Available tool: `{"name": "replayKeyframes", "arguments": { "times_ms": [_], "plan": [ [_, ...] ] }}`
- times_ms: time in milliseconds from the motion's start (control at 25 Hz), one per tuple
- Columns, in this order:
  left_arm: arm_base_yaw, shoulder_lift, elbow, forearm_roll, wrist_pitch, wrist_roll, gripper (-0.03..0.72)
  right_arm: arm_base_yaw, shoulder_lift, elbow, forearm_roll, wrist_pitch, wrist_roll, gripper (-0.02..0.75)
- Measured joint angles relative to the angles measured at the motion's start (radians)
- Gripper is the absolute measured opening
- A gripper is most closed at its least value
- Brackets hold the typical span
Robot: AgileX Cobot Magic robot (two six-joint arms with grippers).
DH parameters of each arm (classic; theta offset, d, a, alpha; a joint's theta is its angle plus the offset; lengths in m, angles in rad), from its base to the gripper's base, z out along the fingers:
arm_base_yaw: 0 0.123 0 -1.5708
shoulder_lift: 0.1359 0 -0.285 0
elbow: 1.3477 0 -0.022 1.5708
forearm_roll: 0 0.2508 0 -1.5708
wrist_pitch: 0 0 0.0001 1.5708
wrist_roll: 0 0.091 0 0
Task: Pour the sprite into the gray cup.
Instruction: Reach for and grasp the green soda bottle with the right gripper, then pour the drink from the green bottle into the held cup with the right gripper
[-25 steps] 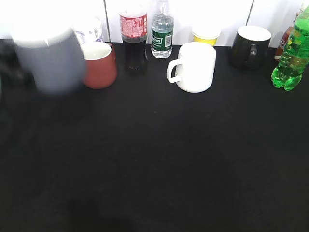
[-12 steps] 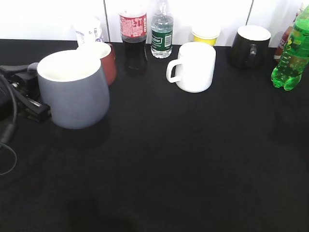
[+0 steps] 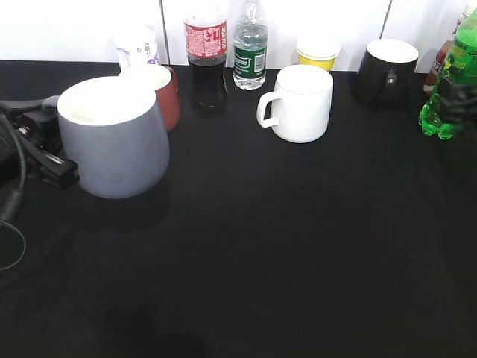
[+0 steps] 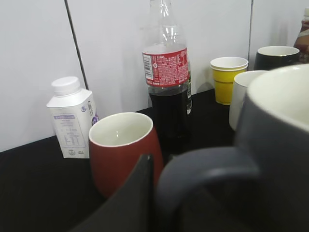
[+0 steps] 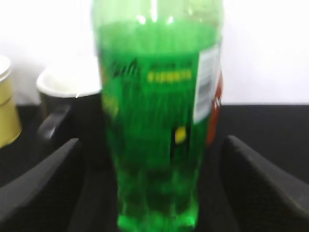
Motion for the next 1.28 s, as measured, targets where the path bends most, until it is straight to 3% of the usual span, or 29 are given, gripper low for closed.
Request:
{"name": "replayKeyframes", "arguments": {
  "times_ms": [320, 440, 480, 600, 760, 920, 1040, 1160, 1280],
  "plan": [
    [0.0, 0.0, 0.0, 0.001, -0.002, 0.0, 0.052, 0.0, 0.176, -0.209, 0.024, 0.008, 0.0, 0.645],
    [0.0, 0.0, 0.0, 0.004, -0.002, 0.0, 0.052, -0.001, 0.216, -0.257, -0.008, 0.015, 0.0, 0.561],
    [0.0, 0.0, 0.0, 0.004, -0.002, 0.0, 0.052, -0.002, 0.217, -0.258, -0.008, 0.015, -0.002, 0.496],
    [0.0, 0.0, 0.0, 0.004, -0.002, 0.0, 0.052, -0.002, 0.219, -0.258, -0.01, 0.007, -0.038, 0.464],
    [0.0, 0.0, 0.0, 0.016, -0.002, 0.0, 0.052, -0.002, 0.105, -0.107, -0.016, -0.014, -0.049, 0.464],
    [0.0, 0.0, 0.0, 0.092, -0.002, -0.025, 0.052, 0.002, -0.173, 0.131, -0.174, -0.031, -0.04, 0.463],
    [0.0, 0.0, 0.0, 0.137, -0.003, -0.063, 0.052, 0.095, -0.372, 0.242, -0.188, 0.023, -0.015, 0.462],
    [0.0, 0.043, 0.0, 0.143, -0.077, -0.071, 0.052, 0.293, -0.432, 0.247, -0.188, 0.082, -0.015, 0.462],
    [-0.009, 0.169, -0.012, 0.174, -0.173, -0.075, 0.052, 0.427, -0.424, 0.23, -0.143, 0.139, -0.027, 0.462]
  ]
}}
